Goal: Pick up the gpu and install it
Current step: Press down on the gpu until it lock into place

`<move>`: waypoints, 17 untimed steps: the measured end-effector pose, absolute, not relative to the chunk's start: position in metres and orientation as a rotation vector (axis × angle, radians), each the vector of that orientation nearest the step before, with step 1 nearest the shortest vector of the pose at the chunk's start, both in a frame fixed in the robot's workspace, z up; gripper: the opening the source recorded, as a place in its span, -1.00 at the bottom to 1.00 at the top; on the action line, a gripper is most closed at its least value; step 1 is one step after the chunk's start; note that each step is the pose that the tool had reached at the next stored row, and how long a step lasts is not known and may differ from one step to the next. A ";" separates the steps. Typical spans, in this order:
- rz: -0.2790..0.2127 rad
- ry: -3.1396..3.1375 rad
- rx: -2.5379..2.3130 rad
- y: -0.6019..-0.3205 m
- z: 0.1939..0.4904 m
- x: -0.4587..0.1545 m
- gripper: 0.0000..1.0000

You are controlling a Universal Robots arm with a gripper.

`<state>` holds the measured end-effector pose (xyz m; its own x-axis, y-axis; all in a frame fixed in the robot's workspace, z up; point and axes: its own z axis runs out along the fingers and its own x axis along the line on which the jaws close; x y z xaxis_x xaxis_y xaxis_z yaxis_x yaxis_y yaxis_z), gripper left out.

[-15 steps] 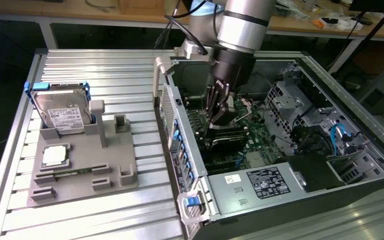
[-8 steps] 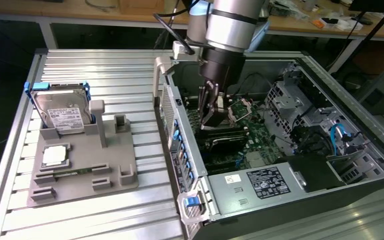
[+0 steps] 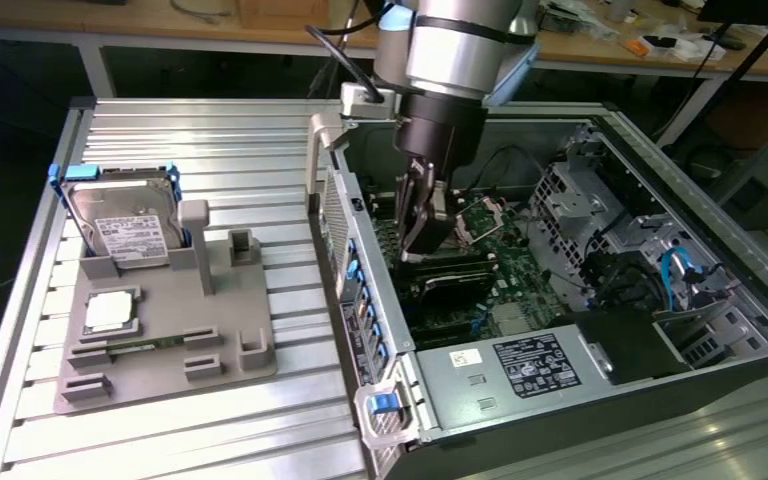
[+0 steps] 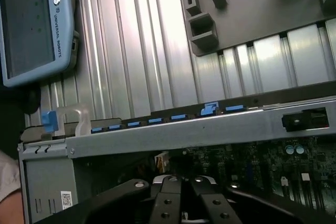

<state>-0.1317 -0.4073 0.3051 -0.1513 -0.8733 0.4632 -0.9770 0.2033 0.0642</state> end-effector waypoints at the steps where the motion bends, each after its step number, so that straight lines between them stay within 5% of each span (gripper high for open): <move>1: 0.358 -2.083 1.721 -0.407 0.305 -0.132 -0.80; 7: 0.397 -2.062 1.698 -0.406 0.304 -0.132 -0.80; 17: 0.245 -2.152 1.790 -0.406 0.304 -0.133 -0.80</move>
